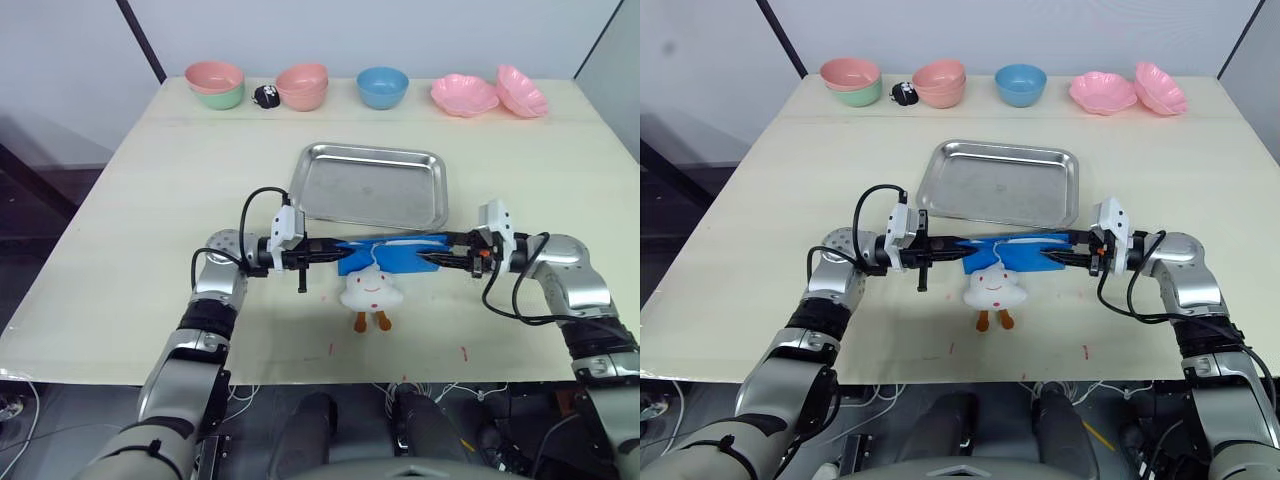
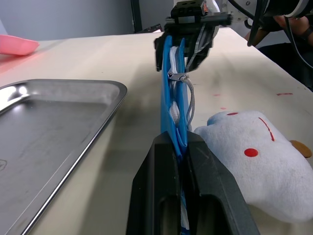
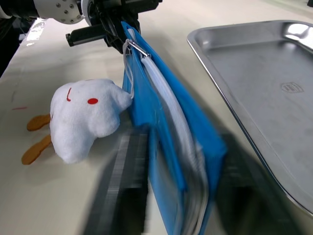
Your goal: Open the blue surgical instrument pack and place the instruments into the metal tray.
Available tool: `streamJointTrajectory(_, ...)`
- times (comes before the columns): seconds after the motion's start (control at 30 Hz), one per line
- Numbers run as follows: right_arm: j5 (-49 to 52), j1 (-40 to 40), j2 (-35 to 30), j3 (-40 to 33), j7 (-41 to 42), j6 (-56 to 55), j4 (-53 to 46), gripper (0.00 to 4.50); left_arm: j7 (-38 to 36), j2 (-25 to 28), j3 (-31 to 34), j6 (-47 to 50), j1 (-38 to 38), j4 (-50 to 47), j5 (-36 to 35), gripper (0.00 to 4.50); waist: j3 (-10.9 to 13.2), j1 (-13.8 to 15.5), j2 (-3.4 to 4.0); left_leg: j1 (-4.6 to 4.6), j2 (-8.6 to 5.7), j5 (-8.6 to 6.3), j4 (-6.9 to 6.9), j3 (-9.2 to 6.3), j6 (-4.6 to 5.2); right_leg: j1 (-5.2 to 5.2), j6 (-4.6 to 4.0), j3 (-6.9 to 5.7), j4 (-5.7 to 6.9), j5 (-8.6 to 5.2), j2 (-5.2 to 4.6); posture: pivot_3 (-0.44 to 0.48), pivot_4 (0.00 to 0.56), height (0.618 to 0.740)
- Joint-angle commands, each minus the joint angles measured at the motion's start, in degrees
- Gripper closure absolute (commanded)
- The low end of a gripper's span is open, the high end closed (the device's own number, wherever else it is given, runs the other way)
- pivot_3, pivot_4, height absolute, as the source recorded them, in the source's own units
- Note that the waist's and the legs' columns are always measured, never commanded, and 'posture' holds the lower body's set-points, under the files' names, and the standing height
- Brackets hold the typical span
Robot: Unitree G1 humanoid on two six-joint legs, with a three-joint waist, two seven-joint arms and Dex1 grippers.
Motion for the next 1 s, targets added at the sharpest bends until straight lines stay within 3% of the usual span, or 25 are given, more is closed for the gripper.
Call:
streamJointTrajectory(0.03,-0.3,-1.1,-0.1,-0.5,0.7,-1.9,-0.7,4.48,-0.4,-0.2,-1.9,0.1,0.6,0.7,2.3,4.50,0.0,0.0,0.00,0.00,0.00,0.00,0.00,0.00,0.00,0.00,0.00,0.00,0.00,0.00,0.00,0.000,0.150,0.740)
streamJointTrajectory(0.33,-0.3,-0.6,-0.1,-0.8,1.2,-1.7,-1.6,4.48,-1.2,-0.1,-1.5,2.6,-1.0,1.2,1.4,4.50,0.0,0.0,0.00,0.00,-0.01,0.00,0.00,0.00,0.00,0.00,0.00,0.00,0.00,0.00,0.00,0.000,0.150,0.740)
streamJointTrajectory(0.47,0.1,-0.4,0.1,-1.1,1.4,-1.7,-1.7,4.50,-1.3,0.2,-0.6,4.0,-1.4,0.2,0.6,3.08,0.0,-0.2,0.00,0.00,-0.02,0.00,0.00,0.01,0.00,-0.01,0.00,0.00,0.00,0.00,0.00,0.000,0.150,0.740)
streamJointTrajectory(0.67,-0.1,-0.7,0.3,-1.3,1.3,-2.7,-1.0,4.50,-1.0,1.9,1.4,5.0,-1.3,-2.7,-0.5,0.05,0.0,-0.3,0.01,-0.04,0.00,0.00,0.00,0.00,0.00,-0.05,0.00,0.00,0.01,0.00,0.02,0.000,0.150,0.740)
streamJointTrajectory(0.87,-0.3,-0.8,0.3,-1.3,1.3,-3.2,-0.4,4.50,-1.5,5.5,3.0,8.9,1.7,-13.9,-3.9,0.05,0.0,-0.4,0.02,-0.05,0.05,0.00,0.00,0.00,-0.01,-0.06,-0.01,0.02,0.01,0.00,0.01,0.000,0.150,0.740)
streamJointTrajectory(1.0,-0.4,-0.7,0.3,-1.3,1.4,-3.5,0.0,4.50,-1.1,7.6,2.2,15.7,5.1,-27.9,-7.8,0.05,0.0,-0.3,0.03,-0.05,0.10,0.00,0.00,0.00,-0.01,-0.06,-0.01,0.04,0.01,0.00,-0.01,0.000,0.150,0.740)
